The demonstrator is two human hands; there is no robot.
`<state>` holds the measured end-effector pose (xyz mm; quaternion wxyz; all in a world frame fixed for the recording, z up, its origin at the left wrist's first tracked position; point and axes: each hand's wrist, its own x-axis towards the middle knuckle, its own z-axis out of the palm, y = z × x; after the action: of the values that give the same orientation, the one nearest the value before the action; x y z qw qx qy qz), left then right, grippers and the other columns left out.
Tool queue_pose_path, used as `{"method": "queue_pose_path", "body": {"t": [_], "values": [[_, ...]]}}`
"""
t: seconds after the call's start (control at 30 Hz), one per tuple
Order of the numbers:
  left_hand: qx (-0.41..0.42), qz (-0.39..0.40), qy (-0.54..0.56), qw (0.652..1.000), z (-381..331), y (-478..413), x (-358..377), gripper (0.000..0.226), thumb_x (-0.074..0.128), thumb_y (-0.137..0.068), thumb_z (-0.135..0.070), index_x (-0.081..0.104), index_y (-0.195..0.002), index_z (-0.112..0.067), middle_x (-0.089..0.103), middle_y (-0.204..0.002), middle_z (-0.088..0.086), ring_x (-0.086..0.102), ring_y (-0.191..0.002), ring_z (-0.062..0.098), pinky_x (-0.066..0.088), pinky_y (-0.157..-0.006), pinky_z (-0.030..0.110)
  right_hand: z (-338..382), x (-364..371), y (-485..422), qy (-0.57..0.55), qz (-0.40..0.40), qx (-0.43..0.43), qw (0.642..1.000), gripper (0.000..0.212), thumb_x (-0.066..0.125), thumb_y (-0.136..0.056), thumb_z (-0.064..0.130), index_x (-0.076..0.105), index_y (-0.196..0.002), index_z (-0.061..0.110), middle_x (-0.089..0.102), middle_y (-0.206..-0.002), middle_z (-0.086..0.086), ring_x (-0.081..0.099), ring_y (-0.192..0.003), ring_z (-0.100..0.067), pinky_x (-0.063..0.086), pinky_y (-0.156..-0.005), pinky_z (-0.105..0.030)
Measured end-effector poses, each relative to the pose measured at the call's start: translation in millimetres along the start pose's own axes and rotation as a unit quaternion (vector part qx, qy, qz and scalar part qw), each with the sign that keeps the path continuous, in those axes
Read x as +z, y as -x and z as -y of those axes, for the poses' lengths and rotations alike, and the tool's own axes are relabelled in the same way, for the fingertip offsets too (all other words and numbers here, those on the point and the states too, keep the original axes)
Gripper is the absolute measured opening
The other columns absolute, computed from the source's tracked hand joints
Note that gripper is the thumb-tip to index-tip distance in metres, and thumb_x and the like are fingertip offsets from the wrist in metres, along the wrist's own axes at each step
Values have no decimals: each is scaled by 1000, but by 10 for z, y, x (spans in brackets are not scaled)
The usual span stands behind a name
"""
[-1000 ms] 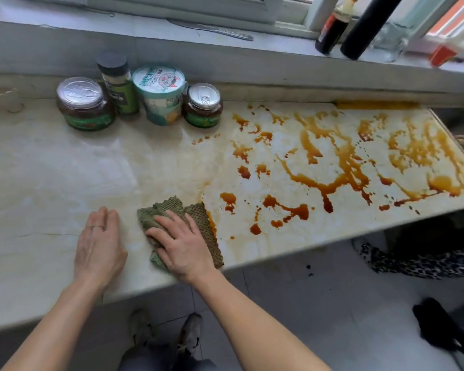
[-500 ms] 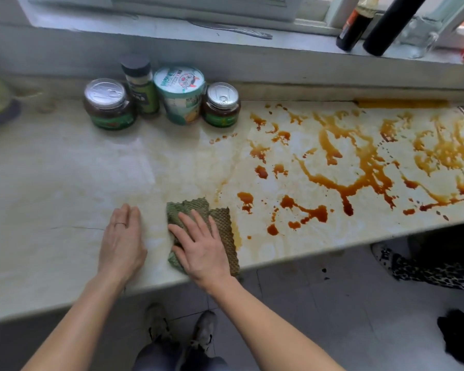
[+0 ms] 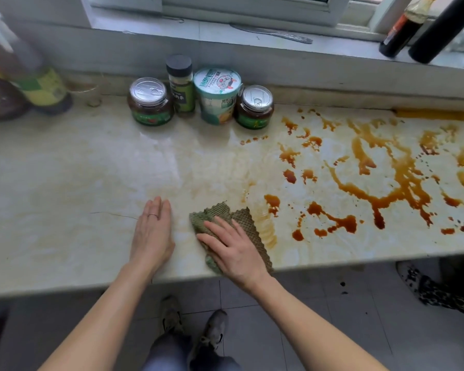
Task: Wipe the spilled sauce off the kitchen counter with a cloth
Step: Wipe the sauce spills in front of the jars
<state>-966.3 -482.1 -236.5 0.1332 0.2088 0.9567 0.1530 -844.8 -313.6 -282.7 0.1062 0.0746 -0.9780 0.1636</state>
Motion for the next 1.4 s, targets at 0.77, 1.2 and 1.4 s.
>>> {"method": "queue_pose_path", "body": {"t": [0.77, 1.2, 1.4], "values": [[-16, -8, 4, 1000, -49, 19, 8, 75, 38, -81, 9, 10, -149, -8, 3, -158, 12, 1, -146, 26, 7, -119, 34, -332, -260, 68, 35, 52, 97, 993, 52, 36, -97, 52, 41, -145, 31, 32, -157, 4, 19, -148, -20, 9, -120, -50], [-60, 3, -15, 998, -194, -109, -14, 52, 46, -87, -2, 33, -137, -1, 23, -151, 22, 20, -139, 36, 22, -115, 41, -451, -207, -74, 55, 26, 99, 993, 48, 38, -98, 47, 46, -142, 32, 39, -153, 2, 29, -145, -25, 16, -118, -51], [-33, -19, -13, 999, -287, -222, -83, 61, 45, -85, 1, 28, -142, -5, 19, -153, 18, 19, -140, 35, 25, -113, 42, -828, -341, -253, 64, 5, 204, 977, 46, 36, -95, 44, 53, -136, 31, 48, -146, 0, 39, -139, -27, 32, -110, -57]]}}
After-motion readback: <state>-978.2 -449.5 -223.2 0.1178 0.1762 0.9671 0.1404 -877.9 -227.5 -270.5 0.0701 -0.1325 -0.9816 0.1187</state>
